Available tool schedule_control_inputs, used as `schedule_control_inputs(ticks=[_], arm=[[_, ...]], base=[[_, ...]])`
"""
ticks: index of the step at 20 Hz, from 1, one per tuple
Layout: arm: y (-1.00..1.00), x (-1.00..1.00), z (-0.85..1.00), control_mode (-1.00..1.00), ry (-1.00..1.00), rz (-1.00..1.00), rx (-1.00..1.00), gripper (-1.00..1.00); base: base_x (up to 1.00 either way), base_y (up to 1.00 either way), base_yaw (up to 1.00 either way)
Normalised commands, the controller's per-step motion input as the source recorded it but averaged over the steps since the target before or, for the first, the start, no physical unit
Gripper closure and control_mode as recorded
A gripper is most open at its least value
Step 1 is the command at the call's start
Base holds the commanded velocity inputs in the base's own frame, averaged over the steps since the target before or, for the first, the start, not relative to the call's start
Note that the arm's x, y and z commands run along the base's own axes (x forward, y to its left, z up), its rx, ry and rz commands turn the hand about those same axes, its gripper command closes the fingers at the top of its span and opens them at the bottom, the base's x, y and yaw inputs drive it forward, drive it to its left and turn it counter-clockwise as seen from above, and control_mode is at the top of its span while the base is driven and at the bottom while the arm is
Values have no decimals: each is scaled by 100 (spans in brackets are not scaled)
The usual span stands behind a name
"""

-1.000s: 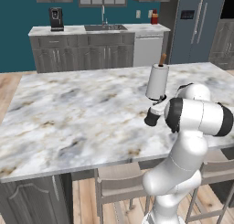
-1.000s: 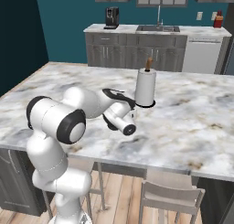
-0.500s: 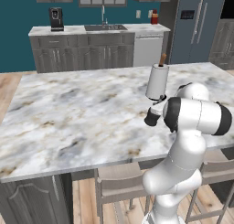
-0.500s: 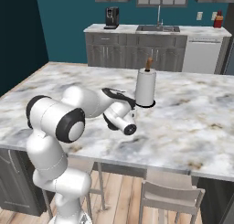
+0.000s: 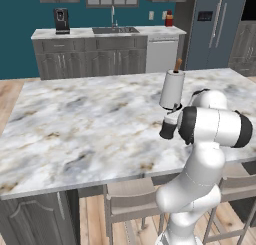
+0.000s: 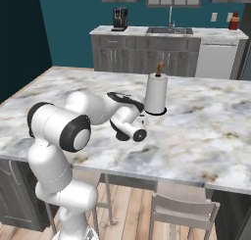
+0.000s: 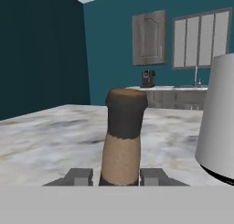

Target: Get the candle and the liquor from the cabinet and move them to the dining counter.

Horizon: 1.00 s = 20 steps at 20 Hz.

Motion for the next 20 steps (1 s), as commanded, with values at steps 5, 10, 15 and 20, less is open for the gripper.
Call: schedule_control_inputs(ticks=[5,10,15,20], arm=[[0,5,0,-100,11,0,0,100],[0,4,2,-100,5,0,0,100],[0,3,-1,-100,4,0,0,100],[0,0,0,-100,0,0,0,100]], base=[[0,0,0],[0,0,0],[0,0,0],[0,0,0]])
